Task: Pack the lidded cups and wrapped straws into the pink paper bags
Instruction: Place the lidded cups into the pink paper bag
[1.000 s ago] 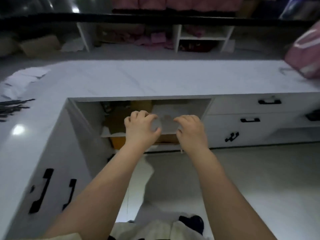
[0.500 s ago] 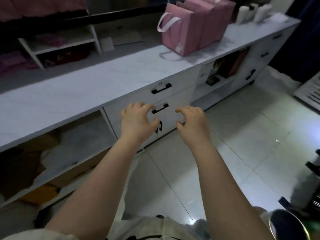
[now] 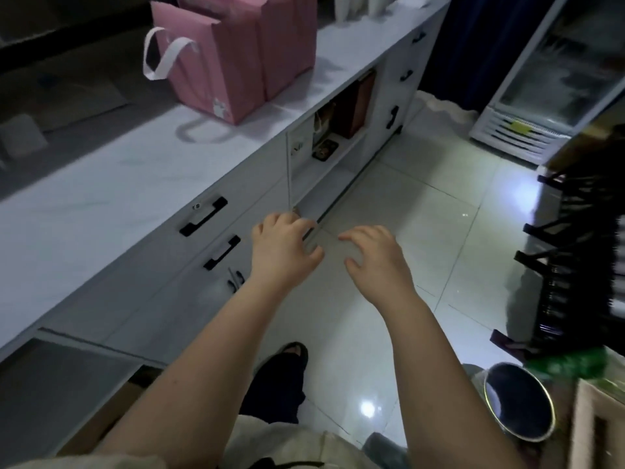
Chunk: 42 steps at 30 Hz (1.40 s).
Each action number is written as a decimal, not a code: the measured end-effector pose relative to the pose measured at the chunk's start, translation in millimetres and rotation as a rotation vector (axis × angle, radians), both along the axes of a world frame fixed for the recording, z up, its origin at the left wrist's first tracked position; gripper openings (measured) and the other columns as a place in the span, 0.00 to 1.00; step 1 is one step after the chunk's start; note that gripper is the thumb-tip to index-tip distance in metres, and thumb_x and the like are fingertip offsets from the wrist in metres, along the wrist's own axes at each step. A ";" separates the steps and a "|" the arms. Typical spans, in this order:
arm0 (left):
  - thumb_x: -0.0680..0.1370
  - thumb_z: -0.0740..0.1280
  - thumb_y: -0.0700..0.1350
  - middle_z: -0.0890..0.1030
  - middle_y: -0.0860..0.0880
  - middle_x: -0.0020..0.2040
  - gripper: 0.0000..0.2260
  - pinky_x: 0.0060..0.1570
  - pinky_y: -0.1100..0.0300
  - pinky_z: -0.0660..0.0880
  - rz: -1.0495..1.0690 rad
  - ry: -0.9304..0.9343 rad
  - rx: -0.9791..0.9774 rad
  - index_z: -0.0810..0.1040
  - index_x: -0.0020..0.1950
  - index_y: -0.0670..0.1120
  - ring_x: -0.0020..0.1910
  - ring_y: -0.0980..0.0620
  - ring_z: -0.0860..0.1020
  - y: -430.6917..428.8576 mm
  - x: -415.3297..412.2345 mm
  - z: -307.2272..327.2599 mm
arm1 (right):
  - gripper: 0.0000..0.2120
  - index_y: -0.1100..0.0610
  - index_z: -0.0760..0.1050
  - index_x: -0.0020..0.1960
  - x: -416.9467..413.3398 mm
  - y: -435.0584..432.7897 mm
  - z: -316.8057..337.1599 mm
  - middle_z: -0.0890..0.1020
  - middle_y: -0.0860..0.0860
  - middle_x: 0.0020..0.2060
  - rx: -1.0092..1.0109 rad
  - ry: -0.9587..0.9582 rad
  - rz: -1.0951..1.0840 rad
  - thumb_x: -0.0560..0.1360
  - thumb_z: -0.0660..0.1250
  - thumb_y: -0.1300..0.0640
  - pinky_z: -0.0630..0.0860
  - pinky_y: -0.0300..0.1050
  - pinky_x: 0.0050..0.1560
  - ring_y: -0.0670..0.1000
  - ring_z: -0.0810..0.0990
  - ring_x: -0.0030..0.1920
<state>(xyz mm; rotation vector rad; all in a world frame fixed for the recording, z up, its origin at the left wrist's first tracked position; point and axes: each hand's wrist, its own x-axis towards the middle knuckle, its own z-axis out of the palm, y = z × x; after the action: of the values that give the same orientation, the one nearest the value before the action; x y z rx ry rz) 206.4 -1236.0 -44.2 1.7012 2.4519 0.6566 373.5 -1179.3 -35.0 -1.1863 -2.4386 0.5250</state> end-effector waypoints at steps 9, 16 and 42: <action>0.71 0.68 0.57 0.77 0.51 0.61 0.20 0.60 0.50 0.64 -0.060 -0.004 0.092 0.77 0.62 0.55 0.64 0.46 0.68 195.5 -60.8 25.9 | 0.21 0.53 0.74 0.66 -38.9 170.2 22.6 0.77 0.50 0.62 0.125 -0.121 -0.182 0.73 0.69 0.59 0.66 0.50 0.65 0.56 0.66 0.69; 0.72 0.68 0.57 0.77 0.52 0.60 0.20 0.59 0.51 0.60 -0.241 0.028 0.072 0.78 0.62 0.54 0.64 0.46 0.69 319.3 -40.5 16.4 | 0.20 0.50 0.73 0.65 -45.7 276.6 8.6 0.76 0.48 0.62 0.096 -0.236 -0.313 0.74 0.68 0.56 0.67 0.47 0.59 0.54 0.68 0.63; 0.71 0.67 0.56 0.79 0.52 0.57 0.18 0.58 0.49 0.64 0.312 0.059 0.010 0.79 0.60 0.54 0.61 0.46 0.70 727.9 -92.1 11.9 | 0.20 0.52 0.71 0.67 -100.4 788.2 19.8 0.76 0.50 0.60 0.147 -0.322 0.310 0.75 0.64 0.58 0.61 0.48 0.60 0.54 0.68 0.63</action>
<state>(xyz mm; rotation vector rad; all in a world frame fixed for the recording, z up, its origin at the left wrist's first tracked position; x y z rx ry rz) 114.3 -508.1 -32.3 1.3693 2.7893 0.6554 273.2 -391.2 -15.3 -0.8938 -2.9029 0.2449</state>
